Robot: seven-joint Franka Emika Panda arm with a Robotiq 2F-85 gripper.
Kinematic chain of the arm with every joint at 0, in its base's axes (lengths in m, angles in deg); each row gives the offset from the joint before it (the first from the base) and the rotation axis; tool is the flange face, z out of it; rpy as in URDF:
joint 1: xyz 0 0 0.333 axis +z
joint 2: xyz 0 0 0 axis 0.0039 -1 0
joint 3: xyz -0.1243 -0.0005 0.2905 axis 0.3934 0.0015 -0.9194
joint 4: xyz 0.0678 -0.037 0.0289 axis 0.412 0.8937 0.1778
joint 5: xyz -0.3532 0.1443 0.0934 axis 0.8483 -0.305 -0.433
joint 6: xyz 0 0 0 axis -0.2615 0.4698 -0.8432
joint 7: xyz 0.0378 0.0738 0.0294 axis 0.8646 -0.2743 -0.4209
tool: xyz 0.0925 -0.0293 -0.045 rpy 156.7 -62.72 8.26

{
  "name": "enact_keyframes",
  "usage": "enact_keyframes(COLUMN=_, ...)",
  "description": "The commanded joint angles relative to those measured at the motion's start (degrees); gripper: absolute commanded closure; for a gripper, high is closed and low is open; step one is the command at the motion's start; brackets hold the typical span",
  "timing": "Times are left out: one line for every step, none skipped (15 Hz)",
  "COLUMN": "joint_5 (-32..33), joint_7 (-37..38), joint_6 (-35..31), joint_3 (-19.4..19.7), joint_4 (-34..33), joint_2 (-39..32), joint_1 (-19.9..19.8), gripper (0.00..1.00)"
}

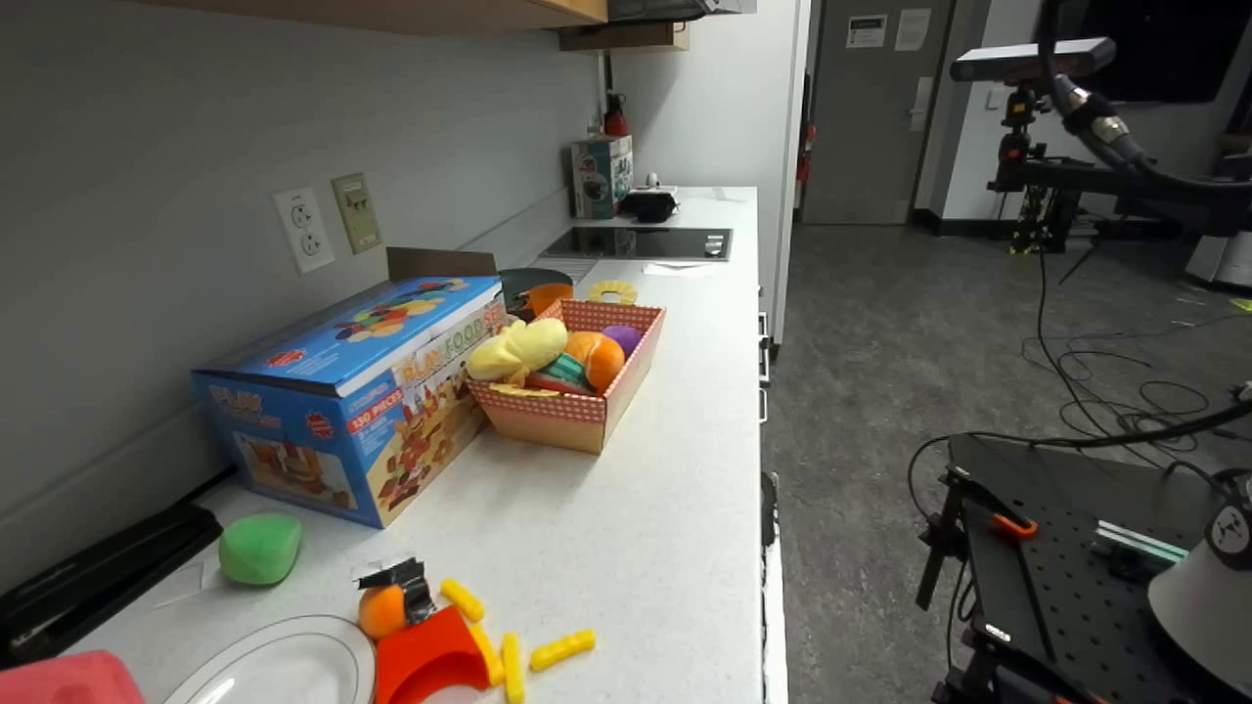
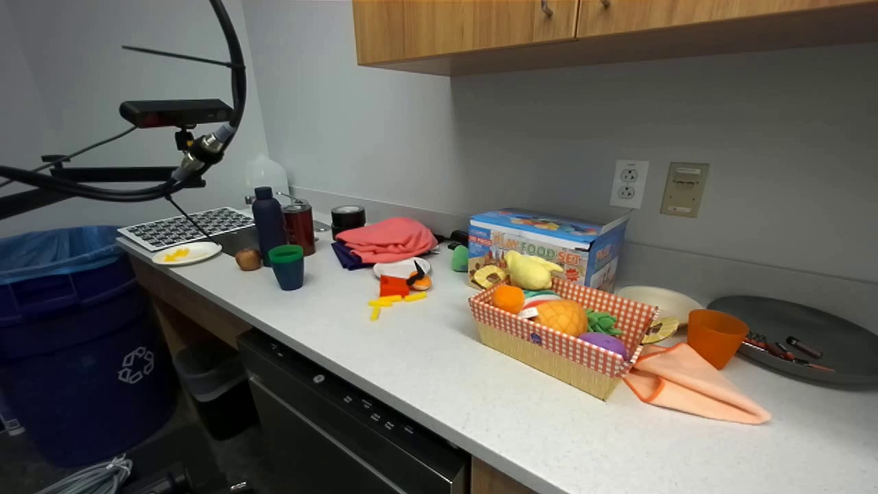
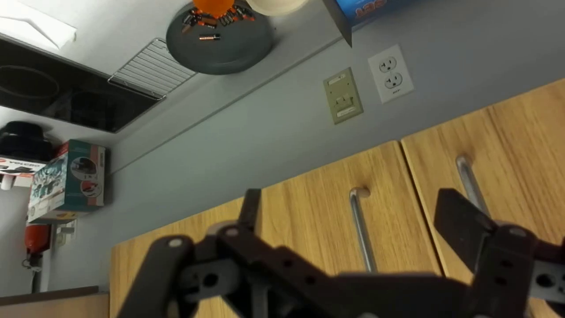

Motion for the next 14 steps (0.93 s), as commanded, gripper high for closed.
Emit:
enact_keyframes(joint_5=5.48, joint_7=5.13, joint_6=-1.40, joint_3=-0.36, joint_4=-7.81, joint_2=-6.58, joint_1=-0.65, gripper=0.00)
enact_keyframes(joint_5=7.59, joint_7=6.92, joint_6=-1.71, joint_3=-0.29, joint_4=-9.16, joint_2=-7.90, joint_1=-0.70, gripper=0.00)
enact_keyframes(joint_5=9.68, joint_7=8.44, joint_6=-1.90, joint_3=-0.01, joint_4=-10.34, joint_2=-9.11, joint_1=-0.52, gripper=0.00)
enact_keyframes(joint_5=11.71, joint_7=9.87, joint_6=-1.91, joint_3=0.38, joint_4=-11.32, joint_2=-10.18, joint_1=-0.22, gripper=0.00)
enact_keyframes(joint_5=13.58, joint_7=11.27, joint_6=-1.79, joint_3=0.80, joint_4=-12.21, joint_2=-11.13, joint_1=0.12, gripper=0.00)
enact_keyframes(joint_5=15.25, joint_7=12.42, joint_6=-1.61, joint_3=1.29, joint_4=-13.02, joint_2=-12.12, joint_1=0.55, gripper=0.00)
enact_keyframes(joint_5=16.75, joint_7=13.40, joint_6=-1.54, joint_3=1.78, joint_4=-13.74, joint_2=-13.04, joint_1=0.99, gripper=0.00)
enact_keyframes(joint_5=18.10, joint_7=14.19, joint_6=-1.23, joint_3=2.24, joint_4=-14.46, joint_2=-13.95, joint_1=1.45, gripper=0.00)
enact_keyframes(joint_5=19.10, joint_7=14.74, joint_6=-1.00, joint_3=2.77, joint_4=-15.03, joint_2=-14.66, joint_1=1.96, gripper=0.00)
enact_keyframes(joint_5=19.40, joint_7=14.83, joint_6=-0.78, joint_3=3.37, joint_4=-15.56, joint_2=-15.26, joint_1=2.61, gripper=0.00)
enact_keyframes(joint_5=19.57, joint_7=14.93, joint_6=-0.54, joint_3=3.93, joint_4=-15.89, joint_2=-15.63, joint_1=3.19, gripper=0.00)
enact_keyframes(joint_5=19.83, joint_7=15.34, joint_6=-0.13, joint_3=4.36, joint_4=-16.15, joint_2=-15.86, joint_1=3.72, gripper=0.00)
enact_keyframes(joint_5=20.13, joint_7=15.80, joint_6=0.43, joint_3=4.78, joint_4=-16.48, joint_2=-16.13, joint_1=4.21, gripper=0.00)
enact_keyframes(joint_5=20.71, joint_7=16.50, joint_6=1.08, joint_3=5.23, joint_4=-16.07, joint_2=-15.76, joint_1=4.51, gripper=0.00)
